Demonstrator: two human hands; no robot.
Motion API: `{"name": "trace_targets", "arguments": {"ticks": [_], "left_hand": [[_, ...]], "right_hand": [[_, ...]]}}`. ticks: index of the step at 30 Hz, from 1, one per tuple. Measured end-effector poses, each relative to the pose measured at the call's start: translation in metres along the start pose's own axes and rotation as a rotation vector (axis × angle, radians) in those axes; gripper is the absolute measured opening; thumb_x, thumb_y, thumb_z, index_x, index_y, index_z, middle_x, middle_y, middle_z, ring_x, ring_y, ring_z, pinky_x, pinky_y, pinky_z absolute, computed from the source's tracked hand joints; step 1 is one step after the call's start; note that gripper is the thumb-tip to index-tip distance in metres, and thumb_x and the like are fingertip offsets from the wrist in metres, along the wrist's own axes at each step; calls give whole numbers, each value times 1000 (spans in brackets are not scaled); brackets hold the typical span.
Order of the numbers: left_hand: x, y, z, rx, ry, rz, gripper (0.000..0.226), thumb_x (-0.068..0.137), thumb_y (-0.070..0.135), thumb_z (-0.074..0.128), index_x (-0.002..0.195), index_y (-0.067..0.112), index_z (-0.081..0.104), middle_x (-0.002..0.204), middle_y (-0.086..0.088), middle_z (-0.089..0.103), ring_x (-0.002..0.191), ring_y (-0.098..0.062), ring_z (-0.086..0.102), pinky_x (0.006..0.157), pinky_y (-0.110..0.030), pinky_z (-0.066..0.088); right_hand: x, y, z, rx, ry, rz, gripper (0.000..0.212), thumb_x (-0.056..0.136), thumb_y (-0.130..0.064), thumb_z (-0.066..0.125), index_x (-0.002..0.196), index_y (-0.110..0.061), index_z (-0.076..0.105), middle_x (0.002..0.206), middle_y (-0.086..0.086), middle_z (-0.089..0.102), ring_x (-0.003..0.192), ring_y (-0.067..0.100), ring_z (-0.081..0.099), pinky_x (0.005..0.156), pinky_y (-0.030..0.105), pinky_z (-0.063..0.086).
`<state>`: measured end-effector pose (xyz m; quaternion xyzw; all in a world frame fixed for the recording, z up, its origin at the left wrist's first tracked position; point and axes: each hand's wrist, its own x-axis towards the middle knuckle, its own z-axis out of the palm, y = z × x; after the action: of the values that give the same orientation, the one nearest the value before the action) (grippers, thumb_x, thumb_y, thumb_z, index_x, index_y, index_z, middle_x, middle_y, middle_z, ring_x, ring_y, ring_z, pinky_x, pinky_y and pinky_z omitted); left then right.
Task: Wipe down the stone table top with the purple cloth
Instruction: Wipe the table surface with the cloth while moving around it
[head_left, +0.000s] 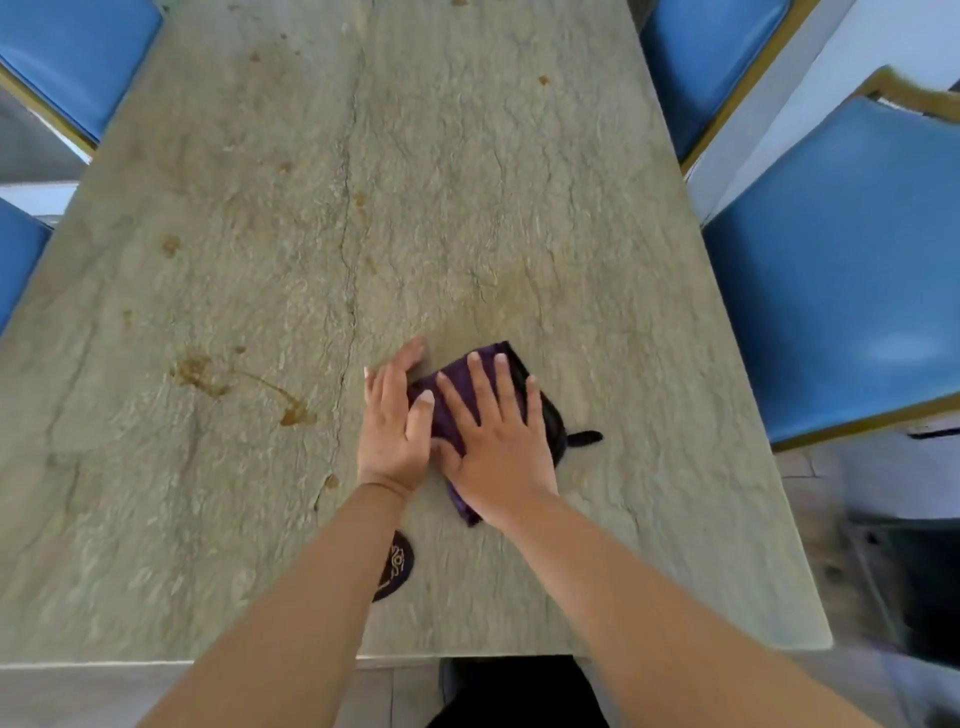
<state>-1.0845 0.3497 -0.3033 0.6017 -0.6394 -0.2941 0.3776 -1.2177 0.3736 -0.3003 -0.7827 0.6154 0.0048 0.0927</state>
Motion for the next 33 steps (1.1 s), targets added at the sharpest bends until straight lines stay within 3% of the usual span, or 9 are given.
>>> {"name": "trace_targets", "arguments": {"ticks": [3,5,9,12,17,21,25,29,33], "left_hand": [[-5,6,-12,-72,-81,-113,62,86,45,25,139,18,45,143,6,41,137,-11,33,117,-40,23],[-20,13,-15,58,-171,-112,70,86,54,16,138,19,48,149,5,36,141,-9,25,119,-38,17],[-72,17,-9,236,-275,-12,71,91,54,7,148,22,35,157,10,21,144,4,1,121,-32,-6],[-87,11,-12,272,-274,57,65,94,47,8,151,22,26,159,11,18,146,3,-1,121,-31,-7],[-80,18,-10,152,-219,-20,67,89,44,10,149,21,31,156,7,27,146,-5,12,121,-29,-3],[-79,36,14,403,-235,-103,51,99,36,17,148,27,30,160,6,15,148,-11,0,120,-45,-9],[-90,64,52,595,-446,109,59,96,51,5,153,33,8,162,11,-7,147,-12,-17,116,-56,-12],[-96,56,66,819,-455,227,61,96,58,4,151,36,-10,160,10,-17,146,-19,-22,114,-64,-6],[-96,58,68,789,-412,223,60,97,58,12,152,37,3,162,10,-8,148,-18,-14,115,-63,-5]], "right_hand": [[-60,11,4,-2,-21,-265,63,94,-61,24,150,-39,11,162,0,1,148,24,-9,118,51,-1],[-77,48,1,-49,-5,-355,60,93,-63,27,149,-43,16,161,-4,7,149,23,0,118,48,4],[-64,76,-5,-51,24,186,62,94,-62,15,150,-41,-1,162,-1,-3,148,24,-10,119,50,0],[-45,38,-3,40,8,483,66,94,-60,10,150,-34,-12,159,6,-18,145,31,-20,116,55,-7],[-105,-33,14,13,-10,65,66,95,-59,15,152,-32,-3,161,5,-11,145,27,-21,116,56,-5],[-150,14,15,3,4,-147,61,94,-62,25,149,-41,9,161,-4,5,148,21,-3,117,49,1],[-142,100,2,-12,20,269,62,92,-66,12,149,-45,2,161,-7,-5,148,20,-9,117,52,7],[-137,120,-6,83,25,697,64,93,-64,11,150,-39,-5,160,1,-14,146,25,-17,117,52,-8],[-178,59,9,74,68,598,66,94,-64,12,151,-36,-6,159,4,-16,146,29,-18,116,55,-8]]}}
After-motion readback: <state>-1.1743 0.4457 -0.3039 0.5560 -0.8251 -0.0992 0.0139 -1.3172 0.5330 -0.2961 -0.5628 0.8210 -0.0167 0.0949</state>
